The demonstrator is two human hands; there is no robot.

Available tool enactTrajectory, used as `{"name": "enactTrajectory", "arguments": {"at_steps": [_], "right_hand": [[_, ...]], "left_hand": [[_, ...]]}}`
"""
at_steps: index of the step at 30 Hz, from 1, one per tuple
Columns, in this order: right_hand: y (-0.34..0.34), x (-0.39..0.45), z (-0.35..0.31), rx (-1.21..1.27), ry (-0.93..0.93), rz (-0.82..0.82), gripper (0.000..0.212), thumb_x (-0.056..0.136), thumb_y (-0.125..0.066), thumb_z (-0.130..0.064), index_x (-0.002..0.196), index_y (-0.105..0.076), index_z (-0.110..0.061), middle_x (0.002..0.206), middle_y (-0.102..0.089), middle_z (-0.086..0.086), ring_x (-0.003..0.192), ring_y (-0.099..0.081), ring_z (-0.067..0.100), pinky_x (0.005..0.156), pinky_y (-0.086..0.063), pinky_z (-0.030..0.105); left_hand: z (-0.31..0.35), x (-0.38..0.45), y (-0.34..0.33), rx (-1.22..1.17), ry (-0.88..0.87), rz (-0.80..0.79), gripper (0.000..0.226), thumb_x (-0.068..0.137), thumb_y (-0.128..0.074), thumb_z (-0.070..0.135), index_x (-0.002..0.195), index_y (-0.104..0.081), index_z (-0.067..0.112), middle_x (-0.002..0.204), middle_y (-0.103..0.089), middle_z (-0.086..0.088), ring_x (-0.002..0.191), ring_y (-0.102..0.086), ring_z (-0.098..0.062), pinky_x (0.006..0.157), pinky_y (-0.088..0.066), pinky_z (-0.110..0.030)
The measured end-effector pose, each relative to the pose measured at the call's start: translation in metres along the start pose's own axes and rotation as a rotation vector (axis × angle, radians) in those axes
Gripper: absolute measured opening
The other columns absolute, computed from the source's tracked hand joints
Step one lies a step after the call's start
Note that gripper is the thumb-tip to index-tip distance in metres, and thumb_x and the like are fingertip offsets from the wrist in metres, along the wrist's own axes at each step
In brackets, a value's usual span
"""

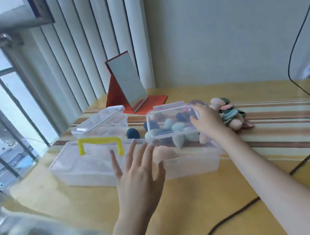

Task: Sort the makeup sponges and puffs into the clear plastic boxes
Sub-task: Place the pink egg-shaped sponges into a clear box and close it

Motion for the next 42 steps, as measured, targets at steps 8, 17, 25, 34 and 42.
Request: {"name": "enactTrajectory", "arguments": {"at_steps": [8,17,25,34,42], "right_hand": [[-0.021,-0.03,-0.051,0.178,0.35,-0.217,0.019,0.088,-0.063,-0.013,0.101,-0.072,-0.023,0.112,-0.063,-0.005,0.111,-0.05,0.015,0.098,-0.038,0.029],[-0.025,-0.043,-0.057,-0.125,0.522,-0.219,0.031,0.091,-0.06,-0.039,0.121,-0.065,-0.032,0.125,-0.051,-0.009,0.115,-0.035,0.014,0.096,-0.034,0.032],[-0.027,-0.046,-0.06,-0.274,0.517,-0.3,0.032,0.088,-0.062,-0.036,0.12,-0.062,-0.04,0.137,-0.035,-0.01,0.121,-0.026,0.02,0.102,-0.024,0.035],[-0.026,-0.047,-0.062,-0.251,0.512,-0.32,0.029,0.087,-0.064,-0.037,0.115,-0.064,-0.043,0.136,-0.033,-0.01,0.121,-0.025,0.021,0.102,-0.023,0.036],[-0.025,-0.049,-0.063,-0.235,0.496,-0.325,0.029,0.086,-0.066,-0.035,0.114,-0.064,-0.041,0.138,-0.033,-0.009,0.124,-0.023,0.02,0.103,-0.022,0.037]], "left_hand": [[-0.026,0.0,-0.035,0.185,0.013,0.109,0.048,0.082,-0.067,0.029,0.126,-0.05,0.031,0.127,-0.061,0.005,0.122,-0.051,-0.023,0.101,-0.031,-0.053],[-0.026,0.027,-0.062,0.309,0.123,0.249,0.045,0.077,-0.06,0.016,0.121,-0.054,0.025,0.119,-0.064,0.004,0.115,-0.054,-0.028,0.098,-0.025,-0.048],[-0.036,0.053,-0.077,0.408,0.27,0.186,0.05,0.068,-0.074,0.015,0.116,-0.063,0.023,0.114,-0.065,0.005,0.113,-0.058,-0.028,0.095,-0.024,-0.048],[-0.04,0.085,-0.095,0.44,0.398,-0.022,0.054,0.052,-0.082,0.027,0.104,-0.068,0.023,0.104,-0.068,0.002,0.106,-0.062,-0.03,0.093,-0.033,-0.055],[-0.04,0.075,-0.08,0.091,0.181,0.086,0.052,0.088,-0.032,0.032,0.132,-0.053,0.013,0.133,-0.056,-0.006,0.129,-0.045,-0.027,0.114,-0.01,-0.042]]}}
Point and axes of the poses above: each hand's wrist, its own x-axis towards the middle knuckle, its own y-axis out of the back of the hand, z = x × y, the point moved 3 cm from there along x, towards the middle knuckle
